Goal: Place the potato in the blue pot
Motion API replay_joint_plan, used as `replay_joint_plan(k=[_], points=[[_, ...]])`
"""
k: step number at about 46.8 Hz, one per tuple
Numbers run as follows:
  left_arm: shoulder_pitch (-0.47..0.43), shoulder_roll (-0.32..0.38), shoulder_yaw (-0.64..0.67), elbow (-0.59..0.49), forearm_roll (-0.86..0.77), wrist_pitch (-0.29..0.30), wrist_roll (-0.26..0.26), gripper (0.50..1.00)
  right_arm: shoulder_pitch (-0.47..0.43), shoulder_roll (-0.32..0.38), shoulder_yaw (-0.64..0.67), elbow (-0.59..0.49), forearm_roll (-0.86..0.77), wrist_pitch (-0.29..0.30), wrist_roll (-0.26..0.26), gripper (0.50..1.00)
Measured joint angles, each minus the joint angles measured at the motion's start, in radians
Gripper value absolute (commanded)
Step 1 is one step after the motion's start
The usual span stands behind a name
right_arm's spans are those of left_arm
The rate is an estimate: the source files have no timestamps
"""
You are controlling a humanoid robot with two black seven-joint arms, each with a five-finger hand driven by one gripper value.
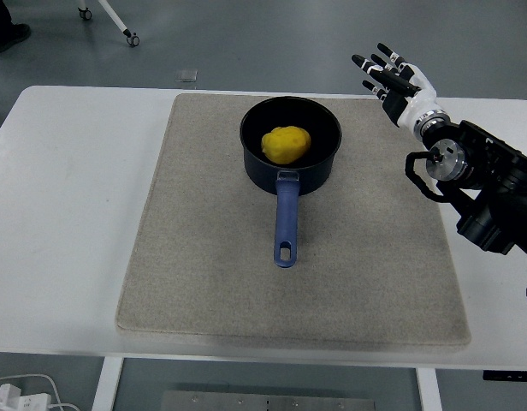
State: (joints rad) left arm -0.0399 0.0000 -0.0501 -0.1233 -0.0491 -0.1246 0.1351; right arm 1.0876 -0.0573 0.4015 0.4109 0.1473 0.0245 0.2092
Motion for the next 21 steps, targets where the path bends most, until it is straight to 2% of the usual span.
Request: replay_joint_plan(k=[21], points=[[0.000, 0.000, -0.002, -0.001, 0.000, -0.001, 0.000, 0.999, -0.008, -0.013, 0.047, -0.001, 0.007, -0.002, 0.001, 0.936]])
